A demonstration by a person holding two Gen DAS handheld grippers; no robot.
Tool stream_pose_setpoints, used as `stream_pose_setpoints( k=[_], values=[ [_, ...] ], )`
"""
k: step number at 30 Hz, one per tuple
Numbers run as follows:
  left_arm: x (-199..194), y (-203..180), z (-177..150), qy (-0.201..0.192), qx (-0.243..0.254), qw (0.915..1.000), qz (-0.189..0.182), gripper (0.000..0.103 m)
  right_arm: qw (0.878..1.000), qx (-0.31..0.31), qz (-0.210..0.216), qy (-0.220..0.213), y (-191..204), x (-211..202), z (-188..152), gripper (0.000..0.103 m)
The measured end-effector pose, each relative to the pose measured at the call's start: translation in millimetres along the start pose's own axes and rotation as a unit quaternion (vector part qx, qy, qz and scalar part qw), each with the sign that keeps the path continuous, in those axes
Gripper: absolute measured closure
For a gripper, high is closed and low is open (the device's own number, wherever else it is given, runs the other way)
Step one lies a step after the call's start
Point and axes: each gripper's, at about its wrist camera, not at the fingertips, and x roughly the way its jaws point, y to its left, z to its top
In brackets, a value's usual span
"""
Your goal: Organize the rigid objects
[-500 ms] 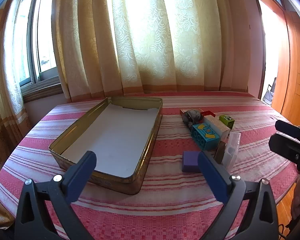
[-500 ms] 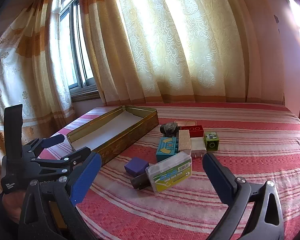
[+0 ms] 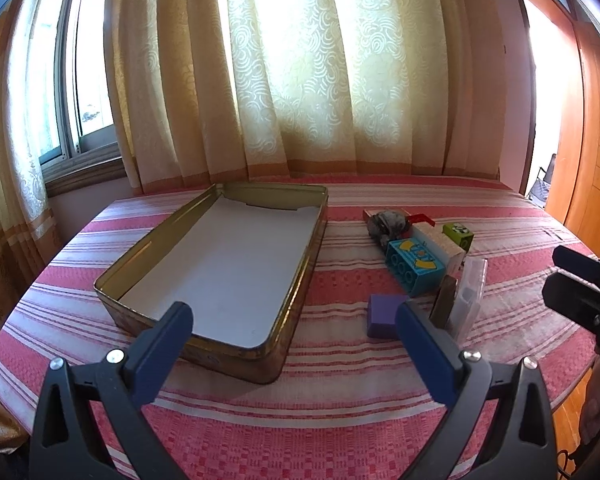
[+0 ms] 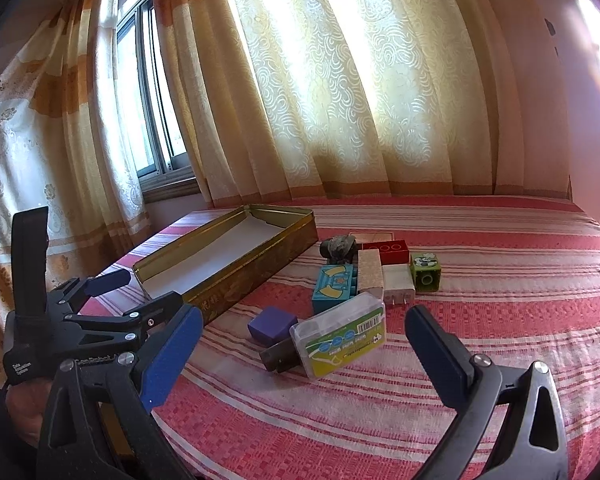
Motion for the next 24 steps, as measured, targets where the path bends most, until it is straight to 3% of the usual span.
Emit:
stream_pose_setpoints(
  k=[24],
  values=[
    [6.7,-9.7,-3.6,0.007,0.012,0.9999,-0.009,0.000,1.000,0.011,0.003,0.010,-6.4,6.6,-8.8,0.001]
  ],
)
